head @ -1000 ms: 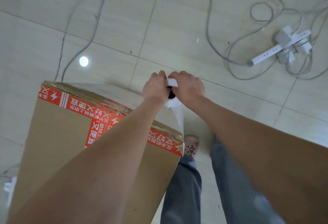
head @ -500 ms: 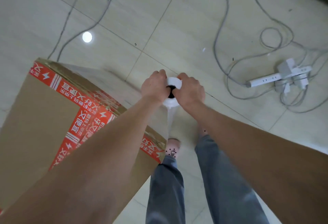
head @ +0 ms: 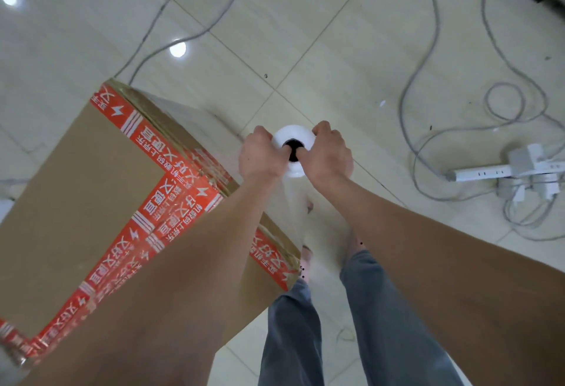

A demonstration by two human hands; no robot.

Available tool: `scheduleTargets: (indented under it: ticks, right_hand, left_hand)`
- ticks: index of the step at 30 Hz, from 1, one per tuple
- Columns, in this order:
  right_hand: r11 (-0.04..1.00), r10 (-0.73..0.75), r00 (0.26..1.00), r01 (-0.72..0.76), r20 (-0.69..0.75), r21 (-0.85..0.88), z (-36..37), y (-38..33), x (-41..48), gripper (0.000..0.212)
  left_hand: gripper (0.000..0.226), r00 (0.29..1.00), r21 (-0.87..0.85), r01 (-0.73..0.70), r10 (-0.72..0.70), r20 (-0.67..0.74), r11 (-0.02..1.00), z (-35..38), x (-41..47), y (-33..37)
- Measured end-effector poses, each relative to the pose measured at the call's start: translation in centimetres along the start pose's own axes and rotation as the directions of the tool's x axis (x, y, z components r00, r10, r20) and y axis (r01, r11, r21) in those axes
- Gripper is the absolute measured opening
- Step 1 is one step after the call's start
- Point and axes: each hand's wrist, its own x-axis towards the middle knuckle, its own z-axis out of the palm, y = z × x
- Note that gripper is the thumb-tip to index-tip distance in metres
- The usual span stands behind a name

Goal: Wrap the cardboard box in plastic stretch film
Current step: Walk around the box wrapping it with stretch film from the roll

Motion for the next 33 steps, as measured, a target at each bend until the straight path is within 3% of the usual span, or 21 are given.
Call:
scheduleTargets:
  ticks: [4,8,10,12,14,16,19,23,27,31,33]
  right_hand:
    - [0.973,-0.179,0.983,0.182,0.034,-0.14,-0.2,-1.2,0.9,0.034]
    - [0.851,-0.392,0.899,0.435,0.196,-0.294,-0.7,-2.7,1.9,0.042]
    - [0.885,-0.351,0.924,0.38,0.151,-0.27,-0.7,-2.4,1.8,0.047]
    - [0.989,-0.132,0.988,0.137,0.077,-0.062,-0.8,-1.9,1.8,0.053]
    - [0.994,-0.017,0.995,0.007,0.094,0.107,-0.7,-1.4,1.9,0.05]
    - [0.994,-0.052,0.994,0.043,0.092,0.1,-0.8,-1.2,2.0,0.041]
    - [0.989,-0.146,0.986,0.147,0.078,-0.005,-1.6,-1.7,2.5,0.041]
    - [0.912,-0.332,0.938,0.346,0.098,-0.221,-2.8,-3.3,3.7,0.037]
    - [0.874,-0.382,0.923,0.377,0.047,-0.306,-2.9,-5.0,3.7,0.039]
    - [0.945,-0.234,0.971,0.237,0.037,-0.227,-2.5,-5.4,4.1,0.038]
    - [0.942,-0.249,0.966,0.257,0.064,-0.214,-2.9,-5.9,4.4,0.035]
  left_hand:
    - [0.033,1.0,0.013,-0.019,0.019,-0.003,1.0,-0.4,0.5,-0.7]
    - [0.028,0.996,0.047,-0.083,0.082,0.028,0.995,-1.8,1.8,-0.5]
    - [0.027,0.996,0.044,-0.091,0.091,0.017,0.995,-2.1,2.0,-0.2]
    - [0.029,0.997,0.015,-0.073,0.073,0.0,0.997,-2.0,2.0,0.2]
    - [0.036,0.995,0.035,-0.104,0.104,0.009,0.994,-1.9,1.9,0.9]
    - [0.04,0.98,0.099,-0.198,0.196,0.025,0.975,-1.8,1.9,1.5]
    - [0.027,0.957,0.171,-0.287,0.29,0.009,0.942,-2.0,2.0,1.9]
    - [0.022,0.989,0.063,-0.132,0.136,-0.062,0.989,-2.1,2.5,1.8]
    - [0.024,0.992,-0.126,0.06,-0.073,-0.1,0.99,-2.8,3.0,1.8]
    - [0.025,0.974,-0.254,0.192,-0.216,-0.071,0.948,-3.6,3.5,1.5]
    - [0.028,0.976,-0.238,0.193,-0.212,-0.057,0.952,-3.9,3.6,1.7]
